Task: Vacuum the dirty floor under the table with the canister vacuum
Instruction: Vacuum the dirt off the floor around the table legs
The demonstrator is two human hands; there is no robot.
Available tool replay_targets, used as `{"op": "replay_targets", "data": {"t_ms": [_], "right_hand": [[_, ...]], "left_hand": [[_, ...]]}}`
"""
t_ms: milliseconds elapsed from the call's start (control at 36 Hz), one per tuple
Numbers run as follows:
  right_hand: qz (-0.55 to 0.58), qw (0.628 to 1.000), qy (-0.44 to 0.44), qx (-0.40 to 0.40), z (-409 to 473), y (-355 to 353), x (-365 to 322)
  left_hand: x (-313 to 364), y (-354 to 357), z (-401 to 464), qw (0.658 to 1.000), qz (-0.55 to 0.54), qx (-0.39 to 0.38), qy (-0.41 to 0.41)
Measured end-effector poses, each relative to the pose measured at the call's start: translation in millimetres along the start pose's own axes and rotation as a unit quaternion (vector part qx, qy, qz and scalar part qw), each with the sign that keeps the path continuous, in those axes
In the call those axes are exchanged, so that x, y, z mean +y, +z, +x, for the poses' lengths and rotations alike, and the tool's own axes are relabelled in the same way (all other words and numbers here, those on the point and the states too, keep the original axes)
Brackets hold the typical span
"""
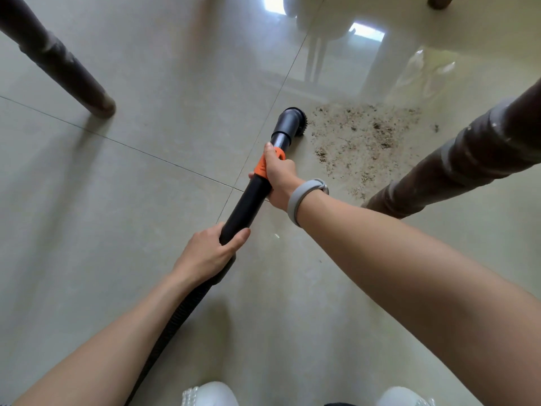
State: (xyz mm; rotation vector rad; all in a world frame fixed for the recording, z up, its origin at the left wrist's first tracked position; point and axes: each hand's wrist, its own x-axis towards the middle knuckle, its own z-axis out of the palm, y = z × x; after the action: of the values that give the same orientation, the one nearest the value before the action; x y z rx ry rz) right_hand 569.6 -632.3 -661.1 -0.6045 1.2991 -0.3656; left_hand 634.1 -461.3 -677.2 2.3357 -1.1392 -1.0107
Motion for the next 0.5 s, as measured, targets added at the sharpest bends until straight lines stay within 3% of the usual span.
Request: {"op": "replay_targets", "data": {"t_ms": [139, 500], "right_hand": [[0.029, 0.999, 0.005, -0.038, -4, 7, 2], [0.018, 0.999, -0.020, 0.019, -4, 13, -37]], "left_hand": [[7, -8, 21, 0.999, -0.035, 0.007, 0.002], [35, -24, 53, 0.996, -0.076, -0.039, 0.028]]}}
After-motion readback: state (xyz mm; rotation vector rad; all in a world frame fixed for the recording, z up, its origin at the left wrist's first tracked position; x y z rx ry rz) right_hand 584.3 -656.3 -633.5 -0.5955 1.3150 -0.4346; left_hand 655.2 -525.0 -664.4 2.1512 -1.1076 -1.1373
